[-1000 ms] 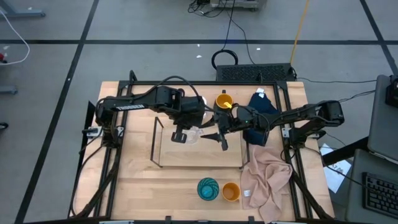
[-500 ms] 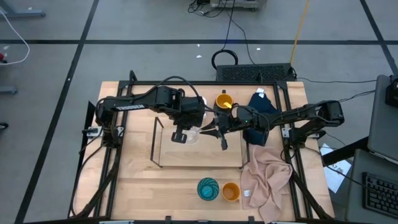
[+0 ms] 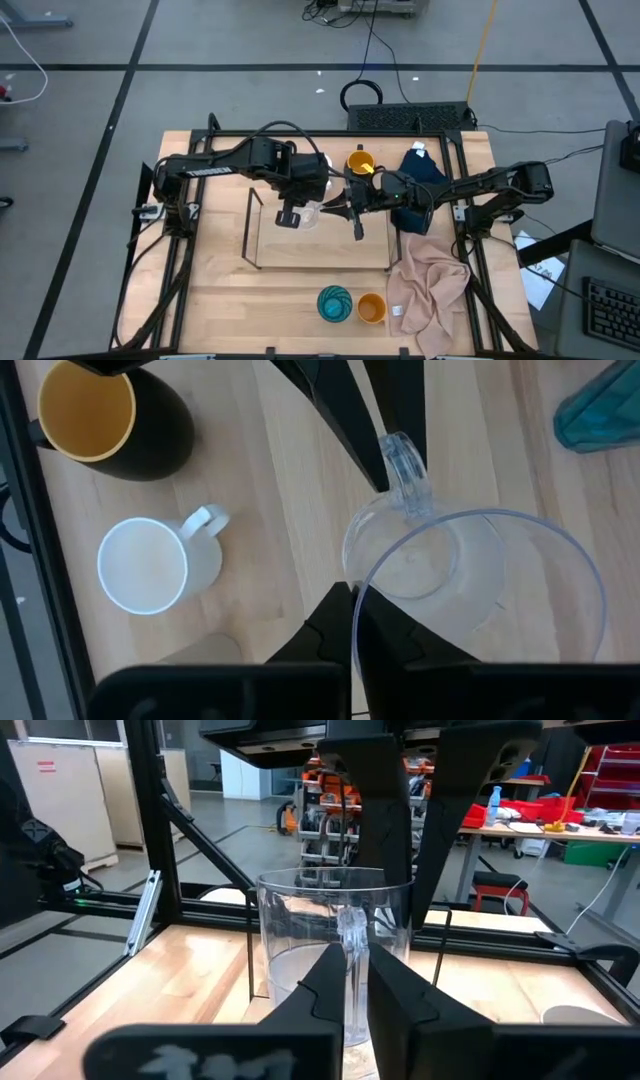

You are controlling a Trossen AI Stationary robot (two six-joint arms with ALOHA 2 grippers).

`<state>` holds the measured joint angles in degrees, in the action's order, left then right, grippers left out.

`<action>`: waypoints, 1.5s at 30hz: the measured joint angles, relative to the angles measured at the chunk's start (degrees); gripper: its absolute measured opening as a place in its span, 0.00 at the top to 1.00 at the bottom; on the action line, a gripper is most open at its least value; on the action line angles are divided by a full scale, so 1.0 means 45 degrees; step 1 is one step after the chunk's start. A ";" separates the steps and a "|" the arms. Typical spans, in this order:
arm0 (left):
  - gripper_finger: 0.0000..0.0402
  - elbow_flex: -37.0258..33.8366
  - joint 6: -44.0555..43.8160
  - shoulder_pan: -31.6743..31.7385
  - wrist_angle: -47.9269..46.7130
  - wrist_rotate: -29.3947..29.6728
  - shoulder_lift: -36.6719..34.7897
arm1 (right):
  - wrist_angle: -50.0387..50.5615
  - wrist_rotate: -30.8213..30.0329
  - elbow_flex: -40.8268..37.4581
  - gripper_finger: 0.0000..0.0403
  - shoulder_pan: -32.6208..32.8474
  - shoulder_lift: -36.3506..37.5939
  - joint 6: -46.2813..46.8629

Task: Stack small to large cups/mugs on shelf
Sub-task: Put the transparent mug on the shelf

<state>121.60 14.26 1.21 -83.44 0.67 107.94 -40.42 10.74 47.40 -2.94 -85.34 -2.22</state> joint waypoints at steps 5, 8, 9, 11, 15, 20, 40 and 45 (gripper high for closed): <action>0.98 0.0000 0.0000 0.0000 0.0005 0.0000 0.0000 | -0.0005 -0.0005 0.0000 0.98 0.0000 0.0000 0.0000; 0.96 0.0000 -0.0018 -0.0009 0.0010 0.0000 0.0000 | -0.0010 -0.0005 0.0000 0.98 0.0000 0.0000 0.0035; 0.95 0.0000 -0.0044 -0.0009 0.0020 0.0000 0.0000 | -0.0010 -0.0005 0.0000 0.98 -0.0005 0.0000 0.0118; 0.92 0.0000 -0.0120 -0.0009 0.0039 0.0000 0.0000 | -0.0015 -0.0015 0.0000 0.98 -0.0010 0.0000 0.0195; 0.85 0.0000 -0.0295 -0.0014 0.0039 -0.0005 0.0000 | -0.0019 -0.0044 0.0000 0.98 -0.0010 0.0000 0.0194; 0.78 0.0000 -0.0410 -0.0014 0.0039 -0.0024 0.0000 | -0.0021 -0.0062 0.0000 0.98 -0.0019 0.0005 0.0194; 0.67 0.2751 -0.1127 -0.0019 -0.1413 0.0900 -0.0341 | 0.0079 -0.0073 0.0000 0.98 -0.0107 0.0010 0.0310; 0.67 0.2987 -0.1579 -0.0210 -0.1481 0.1239 -0.1763 | 0.0273 -0.0069 -0.0004 0.98 -0.0107 0.0105 0.0345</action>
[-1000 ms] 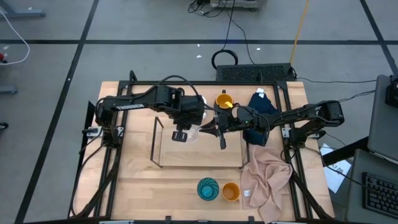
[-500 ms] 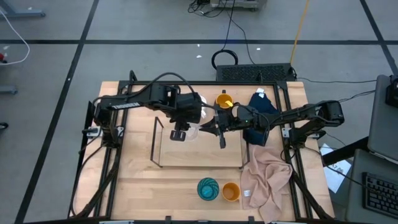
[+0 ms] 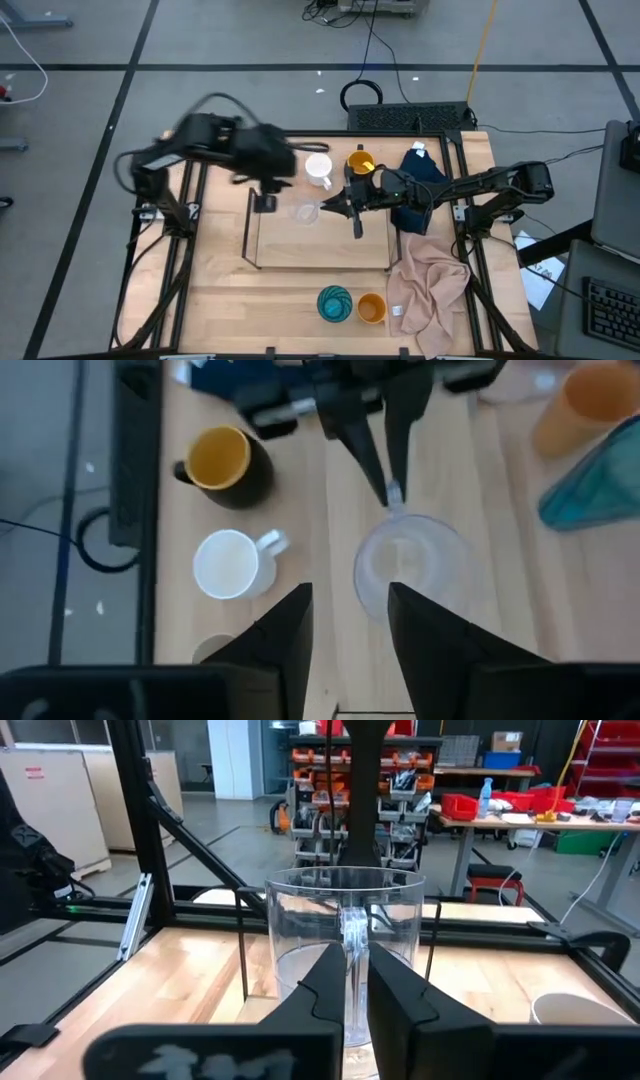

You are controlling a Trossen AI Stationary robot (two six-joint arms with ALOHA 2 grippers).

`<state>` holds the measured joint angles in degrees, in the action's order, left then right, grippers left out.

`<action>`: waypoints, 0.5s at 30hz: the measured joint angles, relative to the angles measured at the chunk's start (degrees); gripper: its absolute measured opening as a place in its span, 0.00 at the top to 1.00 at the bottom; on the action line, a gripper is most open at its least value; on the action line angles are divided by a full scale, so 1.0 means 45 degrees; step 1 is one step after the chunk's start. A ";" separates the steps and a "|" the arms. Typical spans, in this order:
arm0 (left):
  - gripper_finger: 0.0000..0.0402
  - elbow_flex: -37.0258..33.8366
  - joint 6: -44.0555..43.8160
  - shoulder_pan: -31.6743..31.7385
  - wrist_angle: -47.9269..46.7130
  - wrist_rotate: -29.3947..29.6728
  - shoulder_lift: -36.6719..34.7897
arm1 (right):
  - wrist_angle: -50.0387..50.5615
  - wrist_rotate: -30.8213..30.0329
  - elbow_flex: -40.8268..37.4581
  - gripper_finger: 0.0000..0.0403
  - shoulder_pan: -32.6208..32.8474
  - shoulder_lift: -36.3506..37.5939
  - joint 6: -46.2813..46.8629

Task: Stack small to large cups/mugs on shelf
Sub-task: Put the transparent mug on the shelf

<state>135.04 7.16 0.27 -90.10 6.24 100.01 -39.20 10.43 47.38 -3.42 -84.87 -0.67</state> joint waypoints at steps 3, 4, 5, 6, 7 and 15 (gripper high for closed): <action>0.67 0.0000 -0.0734 -0.0399 0.0009 0.0130 -0.1097 | 0.0188 -0.0044 -0.0001 0.98 0.0000 0.0188 0.0000; 0.67 -0.0005 -0.0900 -0.0661 0.0014 0.0395 -0.1455 | 0.0437 -0.0050 -0.0010 0.98 0.0000 0.0345 -0.0018; 0.67 -0.0005 -0.1160 -0.1023 0.0009 0.0831 -0.1797 | 0.0518 -0.0059 -0.0015 0.98 0.0000 0.0461 -0.0058; 0.67 -0.0007 -0.1433 -0.1445 0.0015 0.1310 -0.2160 | 0.0543 -0.0081 -0.0010 0.98 0.0000 0.0590 -0.0098; 0.67 -0.0083 -0.1667 -0.1951 0.0046 0.1852 -0.2552 | 0.0811 -0.0192 -0.0010 0.98 0.0000 0.0816 -0.0127; 0.67 -0.4039 -0.5487 -0.6956 0.0030 0.7388 -0.6186 | 0.2353 -0.0713 -0.0015 0.98 0.0005 0.2755 -0.0695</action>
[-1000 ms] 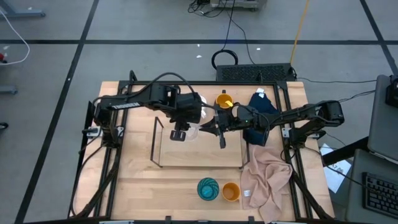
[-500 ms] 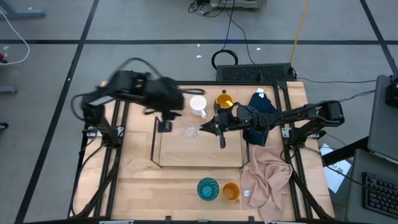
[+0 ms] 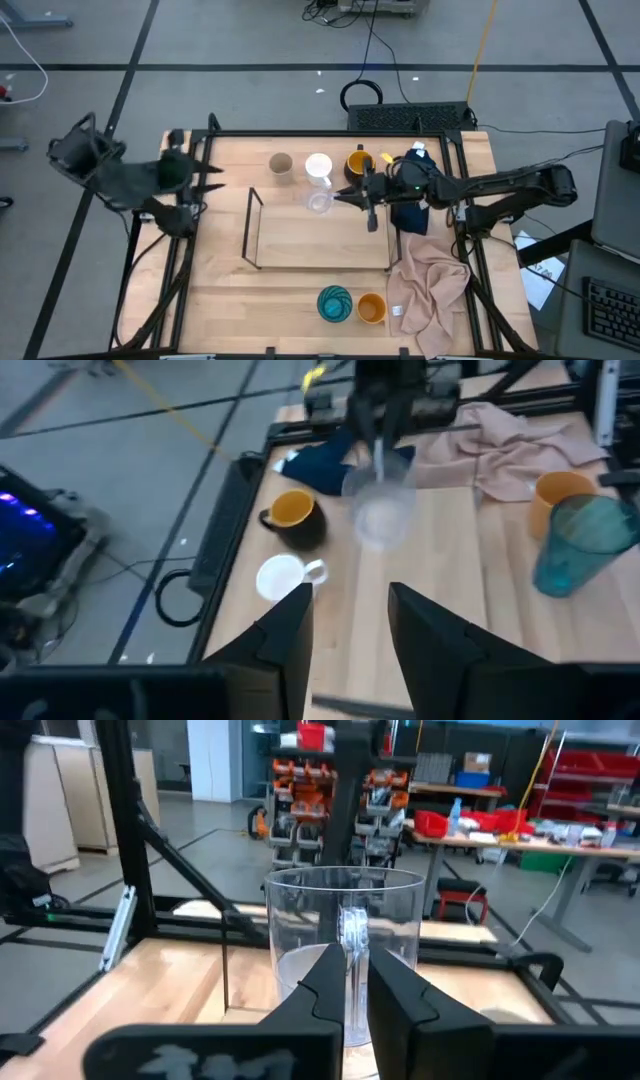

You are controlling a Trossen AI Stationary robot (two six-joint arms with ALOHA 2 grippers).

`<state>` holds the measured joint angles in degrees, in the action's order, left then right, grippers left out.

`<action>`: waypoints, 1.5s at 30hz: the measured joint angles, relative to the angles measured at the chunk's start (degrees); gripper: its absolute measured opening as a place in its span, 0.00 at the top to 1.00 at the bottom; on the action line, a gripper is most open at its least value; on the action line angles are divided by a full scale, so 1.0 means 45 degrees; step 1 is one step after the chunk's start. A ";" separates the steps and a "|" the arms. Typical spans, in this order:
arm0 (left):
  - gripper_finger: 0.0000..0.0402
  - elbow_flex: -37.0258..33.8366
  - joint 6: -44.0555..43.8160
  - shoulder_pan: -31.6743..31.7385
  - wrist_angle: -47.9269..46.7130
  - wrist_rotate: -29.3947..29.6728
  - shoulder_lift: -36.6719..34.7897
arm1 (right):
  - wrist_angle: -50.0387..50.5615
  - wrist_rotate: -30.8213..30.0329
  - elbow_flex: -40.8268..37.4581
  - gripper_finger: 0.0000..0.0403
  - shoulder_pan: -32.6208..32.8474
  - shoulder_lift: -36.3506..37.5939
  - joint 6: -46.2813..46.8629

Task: Stack small to large cups/mugs on shelf
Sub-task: Put the transparent mug on the shelf

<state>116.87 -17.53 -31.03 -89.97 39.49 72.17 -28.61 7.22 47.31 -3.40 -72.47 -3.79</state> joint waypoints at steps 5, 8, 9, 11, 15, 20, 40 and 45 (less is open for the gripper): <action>0.67 -0.4652 -0.3612 -0.2504 0.0021 0.2274 -0.2545 | 0.0930 -0.0323 0.0003 0.98 0.0005 0.1144 -0.0101; 0.67 -0.7125 -0.5495 -0.3679 0.0365 0.3038 -0.3705 | 0.1648 -0.0974 0.0005 0.98 0.0004 0.1798 -0.0326; 0.67 -0.7871 -0.5993 -0.4048 0.0573 0.3222 -0.4049 | 0.1817 -0.1085 0.0005 0.98 0.0000 0.1992 -0.0346; 0.67 -0.9342 -0.6615 -0.4774 0.1271 0.3791 -0.4733 | 0.2000 -0.1300 0.0005 0.98 0.0000 0.2401 -0.0360; 0.67 -1.2016 -0.6660 -0.6118 0.3604 0.4967 -0.6161 | 0.2537 -0.1331 0.0014 0.98 0.0000 0.3147 -0.0364; 0.67 -1.4939 -0.4984 -0.7061 0.7540 0.6166 -0.7624 | 0.3169 -0.2017 0.0010 0.98 0.0024 0.3804 -0.0378; 0.67 -2.1248 0.6802 -0.4066 1.8760 0.1961 -1.5070 | 0.4478 -0.3347 0.0015 0.98 0.0029 0.4475 -0.0699; 0.67 -2.2091 0.6658 -0.2543 1.8810 0.1453 -1.5995 | 0.4570 -0.3356 0.0015 0.98 0.0024 0.4475 -0.0699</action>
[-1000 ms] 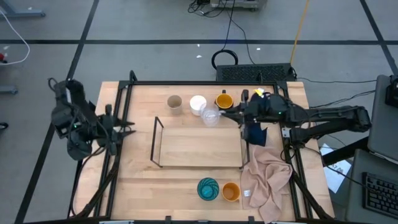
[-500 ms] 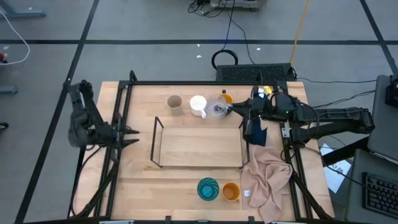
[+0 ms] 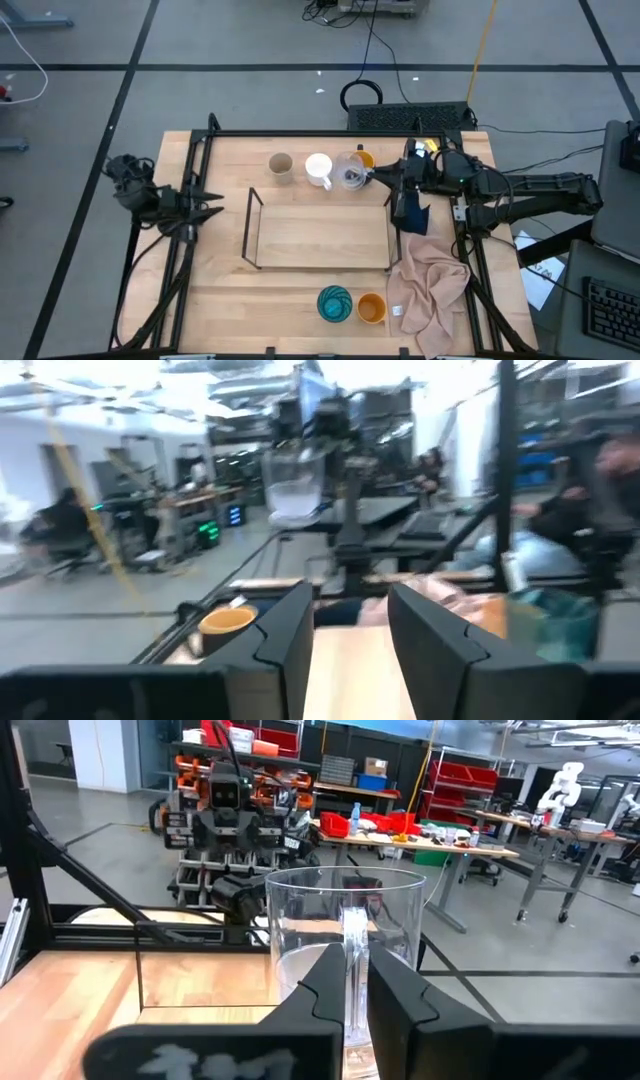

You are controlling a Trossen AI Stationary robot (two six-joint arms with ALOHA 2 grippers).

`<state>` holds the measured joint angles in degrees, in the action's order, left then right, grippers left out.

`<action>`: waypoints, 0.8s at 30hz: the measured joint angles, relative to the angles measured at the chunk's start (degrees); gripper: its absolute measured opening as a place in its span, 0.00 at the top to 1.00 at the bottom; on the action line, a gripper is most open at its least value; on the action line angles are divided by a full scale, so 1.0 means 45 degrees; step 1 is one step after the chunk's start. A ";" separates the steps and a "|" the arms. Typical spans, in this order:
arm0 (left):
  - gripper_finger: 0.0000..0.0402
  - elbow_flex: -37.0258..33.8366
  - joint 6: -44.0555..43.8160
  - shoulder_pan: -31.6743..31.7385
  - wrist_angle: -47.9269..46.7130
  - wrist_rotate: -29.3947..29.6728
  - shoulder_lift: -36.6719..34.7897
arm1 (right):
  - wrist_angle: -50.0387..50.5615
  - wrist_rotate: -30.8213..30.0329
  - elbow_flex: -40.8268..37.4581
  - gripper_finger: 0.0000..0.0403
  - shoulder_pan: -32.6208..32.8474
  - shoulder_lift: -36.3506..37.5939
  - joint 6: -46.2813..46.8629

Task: Stack small to large cups/mugs on shelf
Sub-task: Put the transparent mug on the shelf

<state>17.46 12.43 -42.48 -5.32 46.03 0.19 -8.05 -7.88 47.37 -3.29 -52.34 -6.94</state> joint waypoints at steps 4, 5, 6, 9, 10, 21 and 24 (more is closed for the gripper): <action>0.67 -0.0376 -0.0878 0.1188 -0.0134 -0.0508 0.0029 | 0.0141 -0.0008 0.0000 0.98 0.0000 -0.0073 0.0000; 0.67 -0.0531 -0.1195 0.1454 -0.0201 -0.0721 0.0042 | 0.0105 -0.0010 -0.0033 0.98 0.0000 -0.0099 0.0000; 0.67 -0.0688 -0.1546 0.1702 -0.0354 -0.1087 0.0037 | -0.0054 -0.0015 -0.0146 0.98 -0.0002 -0.0139 -0.0011; 0.67 -0.1077 -0.2163 0.2261 -0.0281 -0.1883 0.0038 | -0.0435 -0.0293 -0.0560 0.98 -0.0101 -0.0233 -0.0034; 0.67 -0.1245 -0.2263 0.2412 -0.0164 -0.1886 0.0038 | -0.0493 -0.0637 -0.0734 0.98 -0.0126 -0.0223 -0.0005; 0.67 -0.1575 -0.2788 0.2800 -0.0159 -0.1686 0.0038 | -0.3997 -0.1674 -0.2375 0.98 0.0100 -0.0212 0.0570; 0.67 -0.1575 -0.2874 0.2802 -0.0223 -0.1560 0.0038 | -0.4214 -0.1662 -0.2375 0.98 0.0429 -0.0199 0.0385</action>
<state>10.37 -0.50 -29.87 -6.33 39.01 0.36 -27.01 -15.36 36.69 -1.36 -53.23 -5.21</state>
